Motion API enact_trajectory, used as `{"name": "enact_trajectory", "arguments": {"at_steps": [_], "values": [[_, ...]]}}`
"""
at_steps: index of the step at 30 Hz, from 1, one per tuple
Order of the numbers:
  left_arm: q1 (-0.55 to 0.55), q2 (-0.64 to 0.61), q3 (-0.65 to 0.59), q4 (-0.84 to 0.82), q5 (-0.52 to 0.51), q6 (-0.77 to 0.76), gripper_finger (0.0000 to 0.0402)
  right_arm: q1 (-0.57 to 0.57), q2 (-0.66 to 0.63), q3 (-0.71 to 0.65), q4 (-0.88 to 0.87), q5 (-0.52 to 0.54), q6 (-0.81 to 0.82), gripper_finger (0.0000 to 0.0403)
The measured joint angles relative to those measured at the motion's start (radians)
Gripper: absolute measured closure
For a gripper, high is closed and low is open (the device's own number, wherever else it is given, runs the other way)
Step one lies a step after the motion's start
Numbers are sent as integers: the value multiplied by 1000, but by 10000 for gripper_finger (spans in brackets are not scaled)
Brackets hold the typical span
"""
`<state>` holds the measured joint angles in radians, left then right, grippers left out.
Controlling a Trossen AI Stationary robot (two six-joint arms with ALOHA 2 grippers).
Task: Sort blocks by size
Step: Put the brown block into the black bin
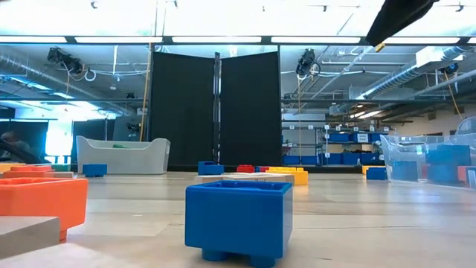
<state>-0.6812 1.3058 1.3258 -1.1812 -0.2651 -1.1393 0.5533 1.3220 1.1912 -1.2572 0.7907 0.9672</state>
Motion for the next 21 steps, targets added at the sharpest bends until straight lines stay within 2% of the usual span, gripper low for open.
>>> {"name": "enact_trajectory", "arguments": {"at_steps": [4,11,21], "values": [[-73,22,0,-50,119,5,342,0,0,0,0,1,-1,181],[-182,124,0,-109,229,10,342,0,0,0,23,1,1,182],[-255,304,0,-21,248,9,335,0,0,0,113,-9,-34,194]]}}
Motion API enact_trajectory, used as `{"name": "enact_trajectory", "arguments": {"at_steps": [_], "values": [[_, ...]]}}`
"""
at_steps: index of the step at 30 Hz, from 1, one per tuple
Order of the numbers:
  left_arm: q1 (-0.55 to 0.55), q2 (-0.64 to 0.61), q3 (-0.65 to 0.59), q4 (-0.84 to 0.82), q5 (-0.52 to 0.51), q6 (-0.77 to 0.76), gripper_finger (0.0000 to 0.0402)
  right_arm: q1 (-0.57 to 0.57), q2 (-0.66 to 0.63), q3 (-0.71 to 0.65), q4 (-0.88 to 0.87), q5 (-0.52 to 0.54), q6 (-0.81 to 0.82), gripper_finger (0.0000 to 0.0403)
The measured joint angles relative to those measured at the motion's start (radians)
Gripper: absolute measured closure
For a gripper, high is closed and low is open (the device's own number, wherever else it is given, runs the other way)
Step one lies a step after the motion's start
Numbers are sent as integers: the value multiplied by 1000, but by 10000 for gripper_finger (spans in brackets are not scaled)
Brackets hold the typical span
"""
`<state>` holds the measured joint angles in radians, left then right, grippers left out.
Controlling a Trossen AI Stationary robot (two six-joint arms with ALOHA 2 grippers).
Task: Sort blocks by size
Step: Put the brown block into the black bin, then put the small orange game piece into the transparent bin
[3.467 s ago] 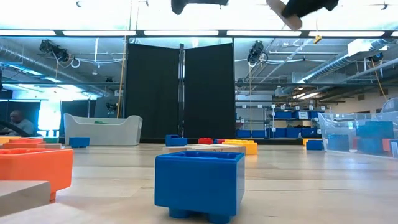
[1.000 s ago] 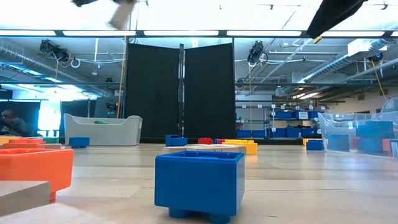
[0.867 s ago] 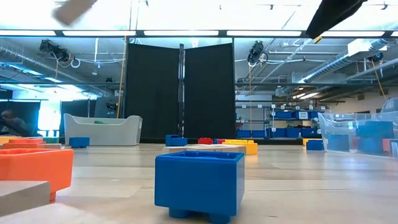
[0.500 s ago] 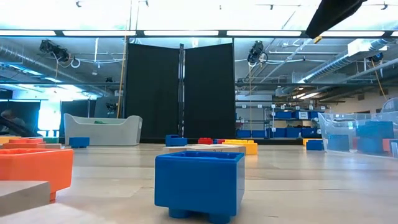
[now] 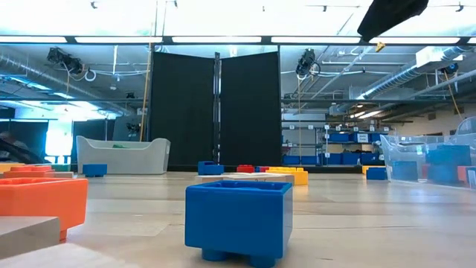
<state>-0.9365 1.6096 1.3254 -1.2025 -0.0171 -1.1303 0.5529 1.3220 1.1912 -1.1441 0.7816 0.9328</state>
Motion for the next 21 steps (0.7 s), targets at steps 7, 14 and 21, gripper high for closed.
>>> {"name": "enact_trajectory", "arguments": {"at_steps": [7,14,21], "values": [[-2,55,0,14,57,-7,314,0,0,0,29,-42,-19,193],[0,60,0,102,57,4,297,7,0,0,29,-76,3,194],[1,60,0,86,55,24,297,14,0,0,29,-102,33,194]]}}
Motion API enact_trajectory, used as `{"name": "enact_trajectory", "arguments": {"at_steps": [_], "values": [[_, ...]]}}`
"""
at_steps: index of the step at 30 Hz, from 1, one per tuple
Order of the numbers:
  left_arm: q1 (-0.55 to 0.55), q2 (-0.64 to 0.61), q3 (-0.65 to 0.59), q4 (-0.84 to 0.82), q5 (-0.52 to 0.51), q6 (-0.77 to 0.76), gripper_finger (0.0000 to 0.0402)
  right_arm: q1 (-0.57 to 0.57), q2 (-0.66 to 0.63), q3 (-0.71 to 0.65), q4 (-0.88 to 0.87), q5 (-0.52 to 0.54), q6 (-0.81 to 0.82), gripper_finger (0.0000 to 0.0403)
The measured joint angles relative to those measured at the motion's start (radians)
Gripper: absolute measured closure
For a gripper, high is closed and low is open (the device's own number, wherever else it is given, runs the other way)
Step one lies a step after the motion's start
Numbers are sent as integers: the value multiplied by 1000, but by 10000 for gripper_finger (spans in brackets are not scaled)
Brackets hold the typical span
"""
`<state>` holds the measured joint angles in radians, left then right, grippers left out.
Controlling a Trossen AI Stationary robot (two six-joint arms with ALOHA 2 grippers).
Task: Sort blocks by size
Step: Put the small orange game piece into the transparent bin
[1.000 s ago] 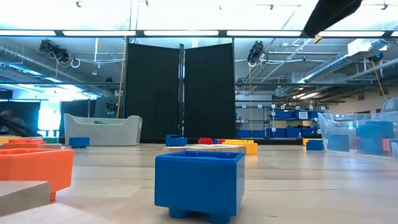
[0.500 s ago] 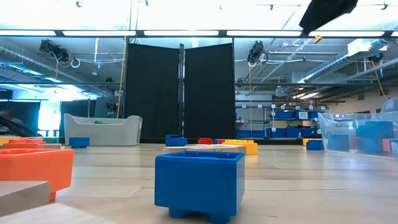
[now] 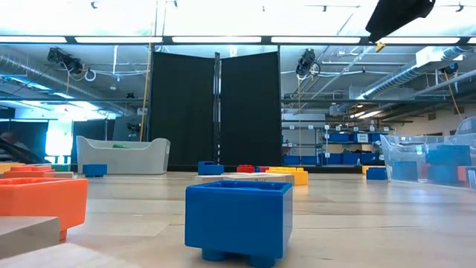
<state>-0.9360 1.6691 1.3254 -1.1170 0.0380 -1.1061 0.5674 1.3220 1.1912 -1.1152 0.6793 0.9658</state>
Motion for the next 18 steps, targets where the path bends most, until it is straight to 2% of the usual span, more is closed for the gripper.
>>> {"name": "enact_trajectory", "arguments": {"at_steps": [3,8,15,18], "values": [[0,0,0,-29,0,-1,296,0,0,0,0,-51,10,194],[-15,0,0,-121,0,1,296,0,0,0,0,-116,120,196],[-21,-1,0,-265,-2,2,296,1,0,0,0,-322,304,197],[-22,-1,0,-263,-53,2,296,8,0,0,0,-379,361,198]]}}
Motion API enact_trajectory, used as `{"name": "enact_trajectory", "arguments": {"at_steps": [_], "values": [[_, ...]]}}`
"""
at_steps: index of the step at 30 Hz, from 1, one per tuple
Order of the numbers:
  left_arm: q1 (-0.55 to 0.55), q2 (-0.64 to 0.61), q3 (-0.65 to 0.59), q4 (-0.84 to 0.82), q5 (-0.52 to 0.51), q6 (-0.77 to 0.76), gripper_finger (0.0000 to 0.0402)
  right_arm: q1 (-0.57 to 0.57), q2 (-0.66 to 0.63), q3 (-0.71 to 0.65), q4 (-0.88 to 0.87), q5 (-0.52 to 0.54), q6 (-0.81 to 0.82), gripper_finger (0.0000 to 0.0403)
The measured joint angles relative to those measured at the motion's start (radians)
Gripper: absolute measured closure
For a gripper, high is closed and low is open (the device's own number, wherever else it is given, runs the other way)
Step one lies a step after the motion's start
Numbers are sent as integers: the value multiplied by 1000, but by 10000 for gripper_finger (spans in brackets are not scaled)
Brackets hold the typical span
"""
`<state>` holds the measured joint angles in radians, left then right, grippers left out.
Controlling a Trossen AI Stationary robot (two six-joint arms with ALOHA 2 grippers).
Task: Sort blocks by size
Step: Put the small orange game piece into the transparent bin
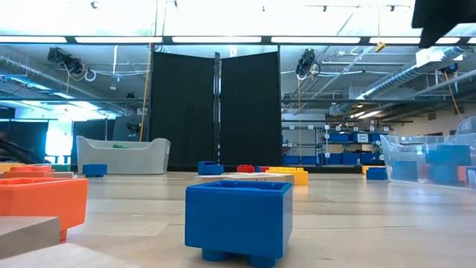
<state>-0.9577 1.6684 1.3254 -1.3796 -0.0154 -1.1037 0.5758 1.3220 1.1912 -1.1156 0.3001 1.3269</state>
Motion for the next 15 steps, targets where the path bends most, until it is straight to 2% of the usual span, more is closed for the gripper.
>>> {"name": "enact_trajectory", "arguments": {"at_steps": [3,9,15], "values": [[0,0,0,8,-49,0,296,19,0,0,0,-7,41,198],[7,0,0,80,-80,-24,296,77,0,0,0,-40,170,198],[7,0,0,219,-213,51,296,155,14,0,0,-40,360,196]]}}
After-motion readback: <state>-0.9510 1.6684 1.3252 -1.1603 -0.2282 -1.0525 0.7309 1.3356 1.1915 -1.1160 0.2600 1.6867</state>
